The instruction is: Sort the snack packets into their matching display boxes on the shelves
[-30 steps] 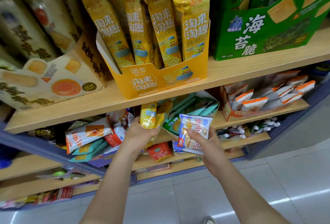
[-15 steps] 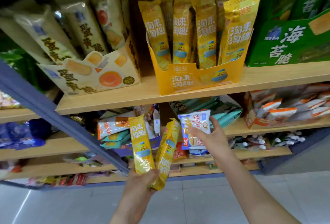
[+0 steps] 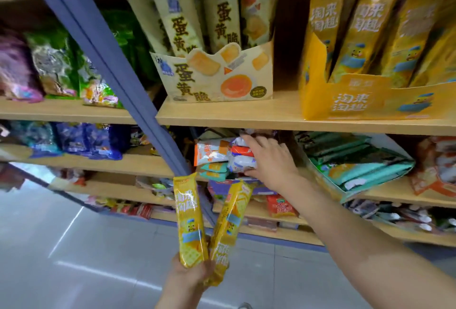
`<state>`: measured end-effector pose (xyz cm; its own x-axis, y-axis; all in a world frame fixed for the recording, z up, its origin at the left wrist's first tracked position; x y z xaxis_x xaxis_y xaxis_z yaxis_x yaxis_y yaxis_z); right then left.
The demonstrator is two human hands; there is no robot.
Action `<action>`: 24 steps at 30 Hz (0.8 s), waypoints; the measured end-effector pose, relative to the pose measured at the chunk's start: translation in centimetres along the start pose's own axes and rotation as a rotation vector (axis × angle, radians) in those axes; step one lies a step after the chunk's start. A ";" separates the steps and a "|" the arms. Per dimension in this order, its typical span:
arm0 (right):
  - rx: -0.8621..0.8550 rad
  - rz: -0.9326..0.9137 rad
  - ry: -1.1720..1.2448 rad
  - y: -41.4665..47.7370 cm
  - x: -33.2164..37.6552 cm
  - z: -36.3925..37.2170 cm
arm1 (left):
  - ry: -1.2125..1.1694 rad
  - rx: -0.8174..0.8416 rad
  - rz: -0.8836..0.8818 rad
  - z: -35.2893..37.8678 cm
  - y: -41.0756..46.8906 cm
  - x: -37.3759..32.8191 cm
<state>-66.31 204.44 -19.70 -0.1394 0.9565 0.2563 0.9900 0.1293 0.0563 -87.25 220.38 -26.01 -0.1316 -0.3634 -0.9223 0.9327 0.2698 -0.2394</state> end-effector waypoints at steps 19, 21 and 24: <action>0.042 0.272 0.184 -2.8 -3.9 0.6 | -0.056 0.189 -0.041 -0.3 2.4 -1.3; 0.188 0.467 0.723 -5.1 -5.6 0.0 | -0.131 0.234 -0.053 0.7 2.5 -1.6; 0.506 0.567 1.455 -10.1 -3.9 -0.2 | -0.177 0.295 -0.067 3.1 2.7 -1.5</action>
<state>-75.74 199.38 -21.06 0.6102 -0.0889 0.7872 0.7834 0.2160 -0.5828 -83.52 218.91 -24.39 -0.1601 -0.5275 -0.8343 0.9841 -0.0198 -0.1763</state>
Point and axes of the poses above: each hand's wrist, its own y-axis towards the middle knuckle, its own z-axis out of the palm, x = y × z, the point moved 7 cm from there along y, towards the middle knuckle, and after that the axes turned 15 degrees about z, right-handed, at the moved point
